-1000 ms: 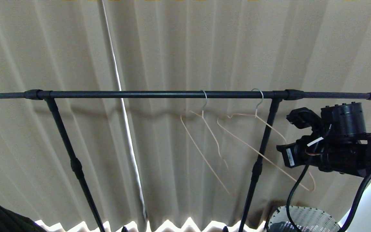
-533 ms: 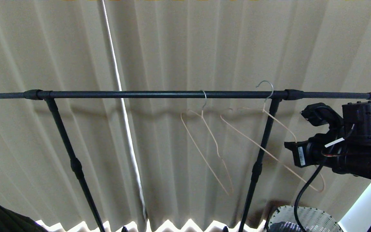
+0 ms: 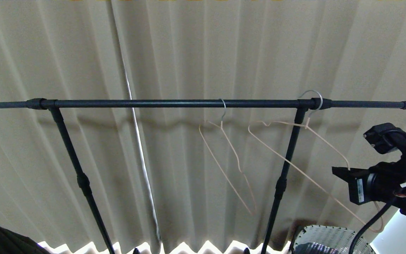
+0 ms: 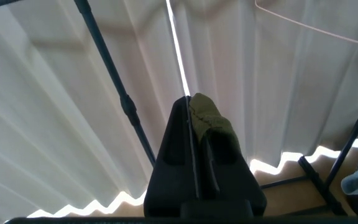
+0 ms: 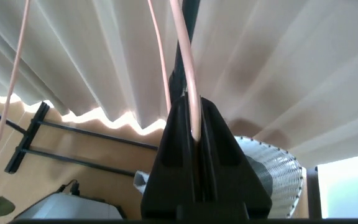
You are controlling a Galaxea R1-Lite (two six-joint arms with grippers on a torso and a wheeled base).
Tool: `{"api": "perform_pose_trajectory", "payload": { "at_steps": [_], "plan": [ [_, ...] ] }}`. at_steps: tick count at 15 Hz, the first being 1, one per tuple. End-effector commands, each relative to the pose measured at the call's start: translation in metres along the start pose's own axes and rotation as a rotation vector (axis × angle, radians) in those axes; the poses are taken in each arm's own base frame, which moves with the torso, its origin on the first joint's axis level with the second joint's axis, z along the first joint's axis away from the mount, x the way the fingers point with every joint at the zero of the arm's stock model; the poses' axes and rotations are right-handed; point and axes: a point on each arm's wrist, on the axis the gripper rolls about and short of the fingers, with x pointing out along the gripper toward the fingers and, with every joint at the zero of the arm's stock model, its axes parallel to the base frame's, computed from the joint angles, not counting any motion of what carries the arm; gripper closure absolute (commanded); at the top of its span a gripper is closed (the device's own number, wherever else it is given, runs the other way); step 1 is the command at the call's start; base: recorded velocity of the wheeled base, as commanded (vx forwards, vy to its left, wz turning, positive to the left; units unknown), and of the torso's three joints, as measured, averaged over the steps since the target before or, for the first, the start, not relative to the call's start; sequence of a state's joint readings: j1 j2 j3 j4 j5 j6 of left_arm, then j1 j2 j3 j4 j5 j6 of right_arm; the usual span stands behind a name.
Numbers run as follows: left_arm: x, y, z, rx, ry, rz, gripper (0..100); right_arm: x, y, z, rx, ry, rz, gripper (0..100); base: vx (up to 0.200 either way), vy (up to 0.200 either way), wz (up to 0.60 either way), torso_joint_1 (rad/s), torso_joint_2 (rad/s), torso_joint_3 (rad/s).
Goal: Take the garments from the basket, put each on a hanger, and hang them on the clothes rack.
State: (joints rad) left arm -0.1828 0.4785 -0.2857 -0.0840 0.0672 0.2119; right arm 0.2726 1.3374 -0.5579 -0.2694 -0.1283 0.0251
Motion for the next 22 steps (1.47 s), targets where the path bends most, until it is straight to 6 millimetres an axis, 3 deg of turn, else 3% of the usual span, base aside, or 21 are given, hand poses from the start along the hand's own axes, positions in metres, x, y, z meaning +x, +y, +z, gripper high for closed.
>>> {"api": "perform_pose_trajectory", "payload": {
  "at_steps": [1,10,18,22],
  "plan": [
    [0.0,0.0,0.0,0.0,-0.003,0.001,100,-0.026,-0.003,-0.004,0.008,-0.069,0.003,100,-0.2,0.0,0.0,-0.002,0.0,0.002],
    [0.0,0.0,-0.002,0.0,0.007,-0.003,100,-0.056,-0.008,-0.036,0.006,-0.085,-0.001,100,-0.2,0.0,0.0,0.002,0.0,0.002],
    [0.001,-0.001,-0.004,0.002,0.013,-0.021,100,-0.06,-0.009,-0.041,0.006,-0.088,-0.003,100,-0.2,0.0,0.0,0.003,0.0,0.004],
    [0.001,-0.001,-0.004,0.002,0.007,-0.024,100,-0.06,-0.009,-0.041,0.006,-0.089,-0.001,100,0.0,0.0,0.0,0.0,0.0,0.0]
  ]
}}
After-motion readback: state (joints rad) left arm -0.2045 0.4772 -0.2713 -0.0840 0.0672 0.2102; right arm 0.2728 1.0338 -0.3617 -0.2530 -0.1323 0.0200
